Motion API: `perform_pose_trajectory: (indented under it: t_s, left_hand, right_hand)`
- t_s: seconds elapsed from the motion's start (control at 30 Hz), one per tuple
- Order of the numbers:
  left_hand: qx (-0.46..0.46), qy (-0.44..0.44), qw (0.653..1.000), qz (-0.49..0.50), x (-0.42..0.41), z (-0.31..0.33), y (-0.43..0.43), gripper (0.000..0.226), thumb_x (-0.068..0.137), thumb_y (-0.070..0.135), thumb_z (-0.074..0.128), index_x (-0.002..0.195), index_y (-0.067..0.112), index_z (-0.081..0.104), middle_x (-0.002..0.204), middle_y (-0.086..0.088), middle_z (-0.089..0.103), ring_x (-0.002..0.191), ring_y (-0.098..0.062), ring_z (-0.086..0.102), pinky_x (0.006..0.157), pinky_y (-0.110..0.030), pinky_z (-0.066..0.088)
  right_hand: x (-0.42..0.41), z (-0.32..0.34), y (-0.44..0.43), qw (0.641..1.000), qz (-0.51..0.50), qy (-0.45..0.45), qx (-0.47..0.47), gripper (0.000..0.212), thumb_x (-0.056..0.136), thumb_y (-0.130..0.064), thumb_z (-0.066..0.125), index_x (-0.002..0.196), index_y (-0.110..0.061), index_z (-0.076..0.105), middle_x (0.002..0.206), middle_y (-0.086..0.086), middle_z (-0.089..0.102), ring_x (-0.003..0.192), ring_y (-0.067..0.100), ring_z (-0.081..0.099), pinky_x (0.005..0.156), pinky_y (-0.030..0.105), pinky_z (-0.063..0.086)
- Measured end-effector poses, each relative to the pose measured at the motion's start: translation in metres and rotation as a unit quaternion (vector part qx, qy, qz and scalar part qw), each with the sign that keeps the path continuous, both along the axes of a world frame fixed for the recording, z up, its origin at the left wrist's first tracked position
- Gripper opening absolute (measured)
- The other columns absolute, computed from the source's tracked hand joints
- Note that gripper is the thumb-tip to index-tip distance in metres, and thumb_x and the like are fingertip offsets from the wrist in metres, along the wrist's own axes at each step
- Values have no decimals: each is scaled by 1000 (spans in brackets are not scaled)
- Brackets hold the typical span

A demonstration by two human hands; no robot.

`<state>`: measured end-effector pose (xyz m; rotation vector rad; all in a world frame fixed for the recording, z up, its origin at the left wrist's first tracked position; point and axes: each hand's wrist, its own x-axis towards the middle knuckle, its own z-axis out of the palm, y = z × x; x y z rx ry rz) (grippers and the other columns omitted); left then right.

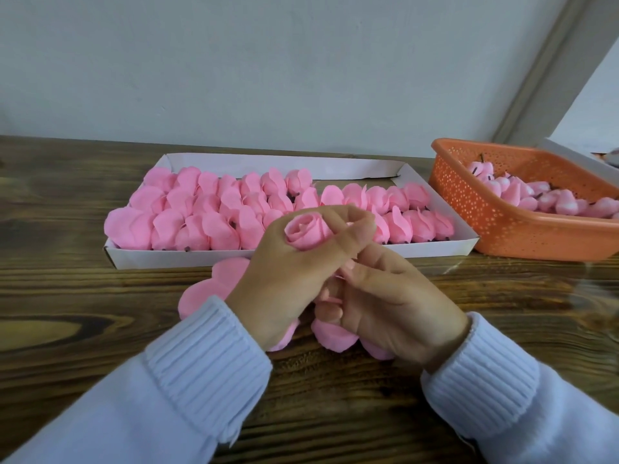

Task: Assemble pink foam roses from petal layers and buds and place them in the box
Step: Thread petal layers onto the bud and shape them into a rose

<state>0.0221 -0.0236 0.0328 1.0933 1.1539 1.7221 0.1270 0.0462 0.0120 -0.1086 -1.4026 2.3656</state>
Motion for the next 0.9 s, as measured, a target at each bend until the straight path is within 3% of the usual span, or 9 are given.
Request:
perform_pose_trajectory:
  t_s: [0.13,0.23,0.33,0.37,0.5,0.6,0.67,0.73,0.9]
  left_hand:
    - [2,8,999,-31,3,1,-1,10,72,28,68,63,25,72,106,10,72,36,-4,51,38,-20,44]
    - [10,15,1000,-13,1,0,0,18,72,26,68,55,26,69,99,7,74,76,-4,70,62,-36,57]
    - [0,22,1000,0,-1,-1,0,20,72,25,71,53,24,65,97,5,73,83,-23,65,69,-54,54]
    - [3,25,1000,-2,-1,-2,0,22,72,23,74,53,23,63,96,4,73,79,-25,64,68,-53,53]
    - [24,20,999,-23,2,-2,-1,23,70,26,70,64,4,64,95,-1,73,44,2,57,43,-13,45]
    - [29,39,999,-10,-2,-4,2,31,79,30,70,65,3,64,96,-1,73,72,3,68,62,-13,52]
    - [26,31,999,9,-5,-6,4,38,76,34,66,78,-4,66,96,1,74,78,1,68,59,-11,50]
    - [24,15,1000,10,-5,-8,5,30,73,37,68,71,7,68,96,-1,74,80,-3,69,55,-10,48]
    - [14,2,999,-47,-3,-8,3,15,73,24,74,60,18,68,109,-3,71,36,3,52,34,-12,38]
  right_hand:
    - [-2,-2,2,999,-11,-50,3,31,95,-28,43,91,-2,60,67,4,63,60,10,58,54,20,45]
    - [-2,-3,1,1000,-4,-23,-16,32,86,-28,50,109,-7,60,85,7,62,70,13,60,57,23,48]
    - [-1,-2,2,1000,2,-6,-23,36,83,-20,54,116,-6,55,88,8,60,72,14,59,59,23,46]
    - [-1,-1,2,1000,-3,-10,-18,32,84,-21,53,111,-3,55,81,7,62,67,12,60,58,22,46]
    - [-2,-3,2,998,-37,-51,2,28,91,-25,45,89,1,56,64,5,61,56,10,57,53,20,47]
    - [-2,-2,2,999,-34,-13,-7,27,84,-21,53,104,-3,59,80,9,60,71,15,57,60,24,46]
    - [-1,-2,3,1000,-29,3,0,31,83,-14,56,113,-6,57,87,8,59,76,16,58,63,25,46]
    - [0,-3,4,999,-28,7,13,34,81,-14,67,114,-7,58,87,7,60,76,15,59,65,25,47]
    - [-1,-6,3,1000,2,-18,16,40,81,-36,68,95,0,59,73,6,63,67,14,58,64,24,47]
